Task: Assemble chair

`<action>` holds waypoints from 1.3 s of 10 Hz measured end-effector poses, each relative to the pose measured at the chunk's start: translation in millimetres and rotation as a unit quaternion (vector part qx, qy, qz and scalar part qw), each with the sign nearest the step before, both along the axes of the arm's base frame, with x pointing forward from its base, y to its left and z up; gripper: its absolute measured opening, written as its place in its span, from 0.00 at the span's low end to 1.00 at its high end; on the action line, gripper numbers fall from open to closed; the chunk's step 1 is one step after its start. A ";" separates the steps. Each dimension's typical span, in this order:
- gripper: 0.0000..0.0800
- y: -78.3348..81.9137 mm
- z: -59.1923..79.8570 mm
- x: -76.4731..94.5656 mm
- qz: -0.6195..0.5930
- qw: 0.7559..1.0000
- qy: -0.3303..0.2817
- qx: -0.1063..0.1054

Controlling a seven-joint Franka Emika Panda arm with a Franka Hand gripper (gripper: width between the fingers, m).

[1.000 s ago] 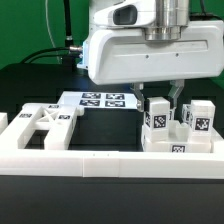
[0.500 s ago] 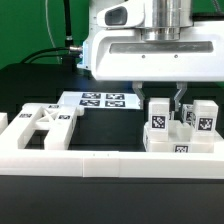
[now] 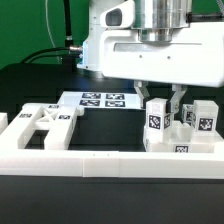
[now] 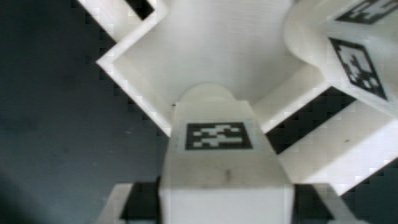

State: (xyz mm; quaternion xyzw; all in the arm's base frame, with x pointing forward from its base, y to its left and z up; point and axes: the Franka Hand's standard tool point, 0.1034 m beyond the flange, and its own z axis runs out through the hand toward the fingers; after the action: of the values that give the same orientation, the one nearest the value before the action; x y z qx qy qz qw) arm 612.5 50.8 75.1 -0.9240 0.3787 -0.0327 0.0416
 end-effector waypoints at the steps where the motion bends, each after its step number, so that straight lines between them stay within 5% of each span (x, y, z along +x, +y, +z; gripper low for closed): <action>1: 0.36 0.0 0.0 0.0 -0.037 0.999 0.002 0.004; 5: 0.36 0.9 -0.2 0.5 -0.251 0.967 0.010 0.049; 8: 0.36 1.4 -0.5 0.5 -0.279 0.959 0.013 0.055; 9: 0.64 1.4 -0.6 0.4 -0.263 0.963 0.012 0.054; 10: 0.64 1.8 -0.4 1.0 -0.213 0.976 0.009 0.043; 11: 0.78 2.5 -0.1 2.1 -0.159 0.987 0.005 0.034; 13: 0.80 2.0 0.5 3.1 -0.076 0.997 -0.003 0.026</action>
Offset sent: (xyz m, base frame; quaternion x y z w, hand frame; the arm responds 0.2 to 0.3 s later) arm -0.0060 0.0053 -0.0053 0.0300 -0.0318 0.3397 0.9395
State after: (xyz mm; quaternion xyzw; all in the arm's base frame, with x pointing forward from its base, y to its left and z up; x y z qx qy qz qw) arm 615.6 52.8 75.6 -0.8909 0.4488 -0.0283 0.0641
